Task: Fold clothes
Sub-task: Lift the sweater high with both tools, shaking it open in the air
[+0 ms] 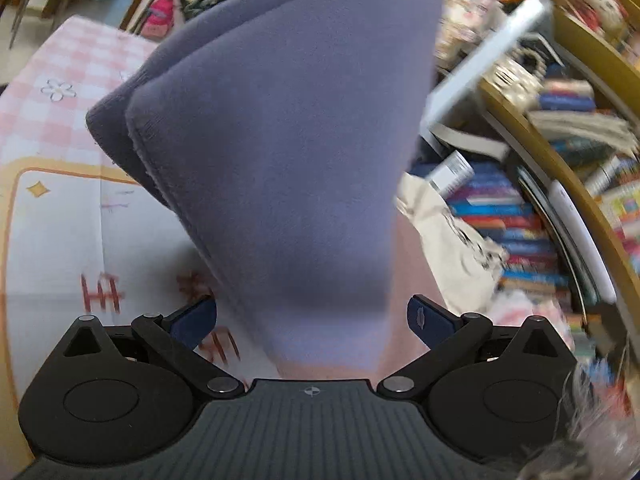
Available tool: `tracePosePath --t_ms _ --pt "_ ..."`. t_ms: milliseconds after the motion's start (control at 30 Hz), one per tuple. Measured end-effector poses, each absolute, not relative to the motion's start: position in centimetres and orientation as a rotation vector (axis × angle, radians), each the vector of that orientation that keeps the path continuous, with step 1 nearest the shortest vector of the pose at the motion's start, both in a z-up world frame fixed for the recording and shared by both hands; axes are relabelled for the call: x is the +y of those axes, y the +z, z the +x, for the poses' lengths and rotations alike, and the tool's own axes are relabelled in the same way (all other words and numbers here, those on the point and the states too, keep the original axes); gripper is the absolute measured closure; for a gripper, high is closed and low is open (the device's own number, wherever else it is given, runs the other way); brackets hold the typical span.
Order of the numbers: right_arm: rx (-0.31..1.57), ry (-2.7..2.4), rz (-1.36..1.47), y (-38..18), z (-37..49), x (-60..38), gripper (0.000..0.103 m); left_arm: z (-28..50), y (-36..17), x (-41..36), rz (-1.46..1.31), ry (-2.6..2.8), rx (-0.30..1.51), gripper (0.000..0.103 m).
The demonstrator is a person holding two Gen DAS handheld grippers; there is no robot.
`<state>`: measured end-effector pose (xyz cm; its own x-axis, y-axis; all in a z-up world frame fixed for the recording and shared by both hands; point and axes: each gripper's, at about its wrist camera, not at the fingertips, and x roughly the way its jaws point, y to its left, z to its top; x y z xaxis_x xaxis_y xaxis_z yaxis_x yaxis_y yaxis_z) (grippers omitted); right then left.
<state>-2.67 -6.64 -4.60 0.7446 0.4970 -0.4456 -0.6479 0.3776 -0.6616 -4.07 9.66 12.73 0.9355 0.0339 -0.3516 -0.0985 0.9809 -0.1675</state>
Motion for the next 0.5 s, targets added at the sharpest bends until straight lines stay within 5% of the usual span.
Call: tracePosePath --t_ms 133,233,267,367,500 --pt "0.074 0.707 -0.990 -5.1 -3.2 -5.0 0.010 -4.4 12.5 11.8 -0.222 0.063 0.376 0.094" --pt "0.064 0.704 -0.951 -3.5 -3.0 -5.5 0.047 -4.4 10.6 13.8 -0.156 0.167 0.461 0.090" --pt "0.073 0.714 -0.918 -2.8 -3.0 -5.9 0.068 -4.3 9.8 14.4 -0.130 0.212 0.506 0.088" --pt "0.092 0.742 -0.809 -0.5 -3.1 -7.2 0.088 -5.2 8.2 15.7 -0.047 0.290 0.587 0.071" --pt "0.151 0.791 -0.702 1.8 -2.6 -7.4 0.092 -7.1 7.0 16.5 0.064 0.322 0.644 0.037"
